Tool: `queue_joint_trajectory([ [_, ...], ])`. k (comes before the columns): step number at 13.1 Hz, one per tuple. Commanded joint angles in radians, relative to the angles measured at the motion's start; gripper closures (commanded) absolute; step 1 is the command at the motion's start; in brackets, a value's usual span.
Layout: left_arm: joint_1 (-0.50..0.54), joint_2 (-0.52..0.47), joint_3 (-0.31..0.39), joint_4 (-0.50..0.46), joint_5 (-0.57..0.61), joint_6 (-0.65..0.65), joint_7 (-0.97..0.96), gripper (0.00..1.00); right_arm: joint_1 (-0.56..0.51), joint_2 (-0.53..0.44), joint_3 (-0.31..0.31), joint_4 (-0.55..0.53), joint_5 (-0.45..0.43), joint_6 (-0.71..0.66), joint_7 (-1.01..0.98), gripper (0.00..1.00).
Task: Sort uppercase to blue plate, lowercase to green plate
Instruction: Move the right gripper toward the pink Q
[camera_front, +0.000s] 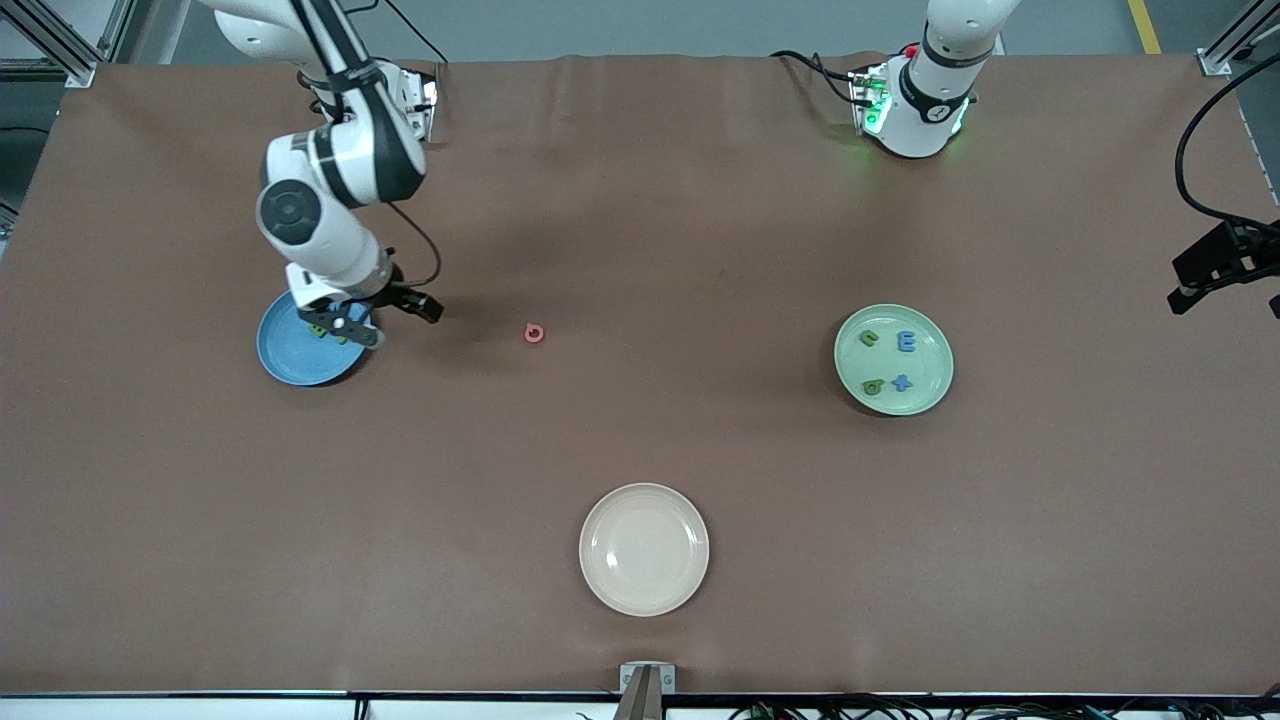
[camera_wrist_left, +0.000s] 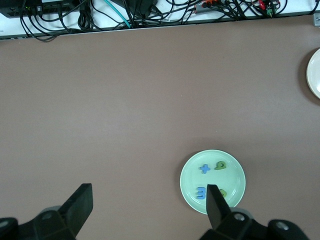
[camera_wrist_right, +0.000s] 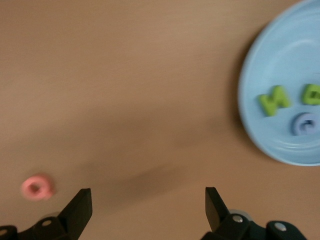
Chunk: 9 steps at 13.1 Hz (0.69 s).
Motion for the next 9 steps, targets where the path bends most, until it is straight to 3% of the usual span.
queue_joint_trajectory([
  [1,-0.004,0.014,-0.003,0.039,-0.013,-0.033,-0.006,0.0,0.097,0.002,-0.013,0.025,0.002,0.035,-0.018,0.0],
  [4,-0.031,0.027,0.023,0.037,-0.015,-0.032,-0.006,0.0,0.148,0.074,-0.007,0.026,0.003,0.134,-0.113,0.0],
  [5,-0.101,0.029,0.085,0.037,-0.013,-0.033,-0.008,0.0,0.154,0.091,0.002,0.026,0.003,0.163,-0.151,0.0],
  [9,-0.54,0.032,0.519,0.036,-0.013,-0.032,-0.026,0.0,0.151,0.128,0.028,0.063,0.011,0.178,-0.308,0.0],
])
